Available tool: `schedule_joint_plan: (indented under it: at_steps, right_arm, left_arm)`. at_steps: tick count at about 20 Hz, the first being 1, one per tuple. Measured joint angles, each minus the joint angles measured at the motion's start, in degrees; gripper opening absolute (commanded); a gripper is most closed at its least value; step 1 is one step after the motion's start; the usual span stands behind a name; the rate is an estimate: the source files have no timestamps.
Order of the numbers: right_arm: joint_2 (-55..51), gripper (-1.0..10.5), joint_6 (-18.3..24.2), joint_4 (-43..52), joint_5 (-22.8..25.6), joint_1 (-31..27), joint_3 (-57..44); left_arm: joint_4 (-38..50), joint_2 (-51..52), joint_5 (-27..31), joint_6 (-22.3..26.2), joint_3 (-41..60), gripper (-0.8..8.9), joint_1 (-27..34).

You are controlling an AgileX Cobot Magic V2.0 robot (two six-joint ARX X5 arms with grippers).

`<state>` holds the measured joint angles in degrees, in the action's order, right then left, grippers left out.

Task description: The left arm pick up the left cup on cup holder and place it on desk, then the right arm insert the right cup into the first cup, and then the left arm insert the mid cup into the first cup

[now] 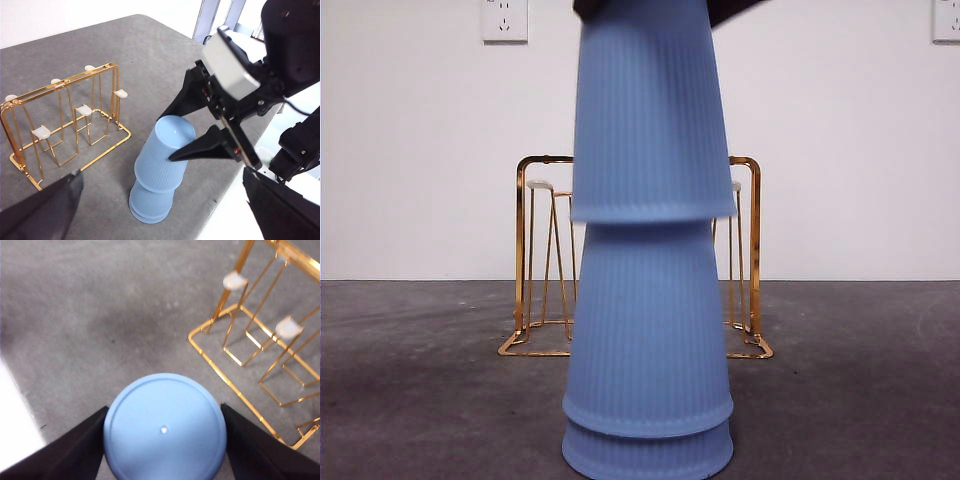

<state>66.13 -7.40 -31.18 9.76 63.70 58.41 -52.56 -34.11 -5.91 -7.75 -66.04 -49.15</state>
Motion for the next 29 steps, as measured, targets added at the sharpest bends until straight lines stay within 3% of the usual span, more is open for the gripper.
schedule_joint_plan:
  at_steps: [9,12,16,21,25,29]
  right_arm:
    - [0.0,2.5,-2.78,6.01,0.13,-0.02,-6.93]
    - [0.0,5.2,-3.39,6.32,0.11,-0.5,-6.93]
    - [-0.13,5.5,-3.67,6.29,0.11,-0.94,-6.82]
    - [-8.72,5.5,-4.83,-7.65,2.84,-2.4,1.66]
    - [-21.0,5.4,-10.99,-22.71,8.22,-2.8,1.88]
    - [-30.36,5.3,-15.74,-25.81,8.28,-2.8,1.86]
  left_arm:
    - [0.02,0.0,0.0,-0.44,0.0,5.01,0.0]
    - [0.02,0.0,-0.02,-0.44,0.0,5.01,0.0]
    - [0.02,0.0,-0.02,-0.44,0.0,5.01,0.0]
    - [-2.12,0.0,0.0,-0.42,0.0,5.01,0.0]
    - [-3.87,0.0,0.0,0.31,0.0,5.0,0.0]
    - [-4.63,0.0,0.0,0.74,0.0,4.83,0.0]
